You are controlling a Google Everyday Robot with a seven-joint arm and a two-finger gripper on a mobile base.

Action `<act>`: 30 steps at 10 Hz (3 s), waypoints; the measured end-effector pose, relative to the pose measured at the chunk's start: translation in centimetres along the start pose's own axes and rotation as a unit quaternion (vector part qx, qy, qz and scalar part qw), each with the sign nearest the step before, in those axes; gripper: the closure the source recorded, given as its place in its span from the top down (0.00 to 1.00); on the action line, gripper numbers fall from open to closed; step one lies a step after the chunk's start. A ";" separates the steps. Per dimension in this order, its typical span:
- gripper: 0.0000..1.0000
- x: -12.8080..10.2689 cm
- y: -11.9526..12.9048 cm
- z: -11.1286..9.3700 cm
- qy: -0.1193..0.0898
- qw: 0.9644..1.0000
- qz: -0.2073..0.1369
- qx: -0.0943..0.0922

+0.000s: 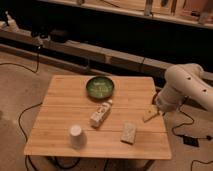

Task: Move the arm in a circular motion

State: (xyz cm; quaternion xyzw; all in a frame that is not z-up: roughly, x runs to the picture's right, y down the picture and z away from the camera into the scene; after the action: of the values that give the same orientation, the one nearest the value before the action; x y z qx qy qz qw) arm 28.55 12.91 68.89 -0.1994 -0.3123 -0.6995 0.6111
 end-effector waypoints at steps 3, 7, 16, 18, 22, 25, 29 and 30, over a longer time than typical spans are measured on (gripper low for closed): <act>0.80 6.9 3.6 -1.2 0.031 0.998 0.046 -0.034; 0.80 16.9 3.7 -4.1 0.067 0.993 0.056 -0.075; 0.80 22.5 -17.1 -3.2 0.088 0.984 -0.155 -0.020; 0.80 18.6 -19.8 -3.2 0.090 0.975 -0.202 0.013; 0.80 5.2 -20.5 0.6 0.056 0.964 -0.252 0.059; 0.80 -0.6 -17.2 2.3 0.041 0.972 -0.221 0.075; 0.80 -1.4 -3.7 0.0 0.064 0.996 -0.060 0.027; 0.80 -0.3 -0.1 -1.3 0.070 0.997 -0.019 0.005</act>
State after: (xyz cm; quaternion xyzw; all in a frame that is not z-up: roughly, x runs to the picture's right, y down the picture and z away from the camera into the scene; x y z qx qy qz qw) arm 28.67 12.29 67.72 -0.1411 -0.2754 -0.7216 0.6193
